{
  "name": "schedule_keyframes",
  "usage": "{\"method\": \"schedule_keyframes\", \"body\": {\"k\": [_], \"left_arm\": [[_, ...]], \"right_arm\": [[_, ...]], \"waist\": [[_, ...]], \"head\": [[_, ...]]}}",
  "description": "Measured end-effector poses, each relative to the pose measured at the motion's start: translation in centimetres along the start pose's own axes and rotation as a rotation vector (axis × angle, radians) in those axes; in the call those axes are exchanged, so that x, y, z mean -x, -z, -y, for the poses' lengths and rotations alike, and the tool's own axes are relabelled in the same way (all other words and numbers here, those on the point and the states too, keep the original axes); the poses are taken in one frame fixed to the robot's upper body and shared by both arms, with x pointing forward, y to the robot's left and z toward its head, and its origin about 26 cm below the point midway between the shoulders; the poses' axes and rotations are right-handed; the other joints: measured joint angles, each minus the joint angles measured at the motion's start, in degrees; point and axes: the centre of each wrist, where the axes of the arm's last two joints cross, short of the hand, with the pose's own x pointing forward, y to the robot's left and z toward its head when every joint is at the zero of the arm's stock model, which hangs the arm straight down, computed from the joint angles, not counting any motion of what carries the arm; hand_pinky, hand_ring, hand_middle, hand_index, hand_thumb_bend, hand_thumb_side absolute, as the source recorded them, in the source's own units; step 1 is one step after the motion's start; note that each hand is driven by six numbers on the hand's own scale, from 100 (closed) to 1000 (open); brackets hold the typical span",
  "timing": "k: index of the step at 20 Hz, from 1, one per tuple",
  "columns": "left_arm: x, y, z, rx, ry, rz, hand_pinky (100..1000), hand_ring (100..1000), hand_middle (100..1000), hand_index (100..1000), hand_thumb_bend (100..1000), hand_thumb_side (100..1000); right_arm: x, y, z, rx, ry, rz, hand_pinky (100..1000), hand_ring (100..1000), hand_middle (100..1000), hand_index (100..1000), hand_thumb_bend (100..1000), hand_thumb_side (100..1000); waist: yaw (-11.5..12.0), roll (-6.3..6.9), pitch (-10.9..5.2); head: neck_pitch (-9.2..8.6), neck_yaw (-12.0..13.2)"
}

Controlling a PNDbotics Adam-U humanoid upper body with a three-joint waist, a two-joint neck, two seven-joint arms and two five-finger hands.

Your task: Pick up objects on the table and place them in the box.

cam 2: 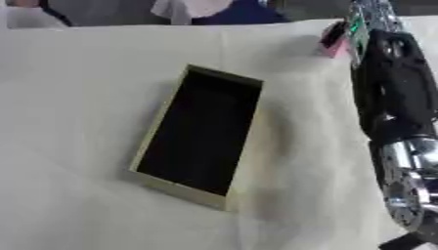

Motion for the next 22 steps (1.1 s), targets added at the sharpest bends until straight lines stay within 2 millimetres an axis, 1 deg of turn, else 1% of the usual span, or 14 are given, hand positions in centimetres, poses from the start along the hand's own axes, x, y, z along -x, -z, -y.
{"method": "schedule_keyframes", "body": {"k": [2,5,6,8,9,10,11,13,14,15,16,17,22], "left_arm": [[0.00,0.00,0.00,0.000,0.000,0.000,713,750,744,877,260,824],[-0.01,0.02,0.01,0.000,0.000,0.001,713,750,744,877,260,824],[-0.01,0.02,0.01,0.000,-0.001,0.001,713,750,744,877,260,823],[-0.02,0.04,0.03,0.000,-0.001,0.002,713,750,745,877,260,823],[-0.02,0.06,0.04,0.000,-0.001,0.002,713,750,745,877,260,823],[-0.03,0.06,0.04,0.000,-0.002,0.002,713,750,745,877,259,823],[-0.03,0.07,0.04,0.000,-0.002,0.002,713,750,745,877,259,823],[-0.03,0.07,0.04,0.000,-0.002,0.002,713,750,745,877,259,822],[-0.03,0.07,0.05,0.000,-0.002,0.003,713,750,745,877,259,820],[-0.03,0.08,0.05,0.000,-0.002,0.003,713,750,745,877,259,820],[-0.04,0.10,0.07,0.000,-0.002,0.004,713,750,745,877,259,820],[-0.05,0.13,0.08,0.000,-0.003,0.005,713,750,745,877,258,819],[-0.07,0.17,0.10,0.002,-0.004,0.007,713,750,746,877,258,816]], "right_arm": [[0.04,0.04,-0.07,-0.006,0.007,0.004,919,943,821,942,100,190],[0.01,0.00,0.03,-0.013,0.016,0.014,875,875,734,868,100,206],[0.00,-0.01,0.04,-0.015,0.016,0.017,863,847,680,827,100,213],[-0.01,-0.02,0.05,-0.016,0.018,0.022,845,810,612,777,100,239],[-0.04,-0.03,0.04,-0.014,0.017,0.024,835,791,577,745,100,243],[-0.07,-0.05,0.03,-0.008,0.014,0.026,818,754,526,695,100,231],[-0.09,-0.06,0.02,0.000,0.012,0.027,808,736,501,668,100,233],[-0.17,-0.09,-0.02,0.020,0.006,0.030,782,680,440,599,100,200],[-0.22,-0.11,-0.05,0.031,0.003,0.032,765,645,406,555,100,134],[-0.27,-0.13,-0.08,0.040,0.000,0.034,752,616,382,514,100,100],[-0.37,-0.18,-0.11,0.051,-0.006,0.038,742,597,366,488,100,100],[-0.44,-0.21,-0.13,0.061,-0.012,0.040,728,574,348,444,100,100],[-0.94,-0.45,-0.37,0.113,-0.055,0.048,706,539,315,418,100,100]], "waist": [[-0.01,0.00,0.06],[-0.11,-0.02,0.06],[-0.14,-0.02,0.06],[-0.17,-0.04,0.06],[-0.17,-0.05,0.06],[-0.17,-0.05,0.06],[-0.17,-0.06,0.06],[-0.17,-0.11,0.06],[-0.17,-0.17,0.06],[-0.17,-0.23,0.06],[-0.17,-0.30,0.06],[-0.17,-0.36,0.05],[-0.30,-0.43,-0.05]], "head": [[0.00,0.00],[0.00,0.00],[0.00,0.00],[0.00,0.00],[0.00,0.00],[0.01,0.01],[0.01,0.01],[0.01,0.01],[0.01,0.01],[0.01,0.01],[0.01,0.01],[0.01,0.01],[0.02,0.03]]}}
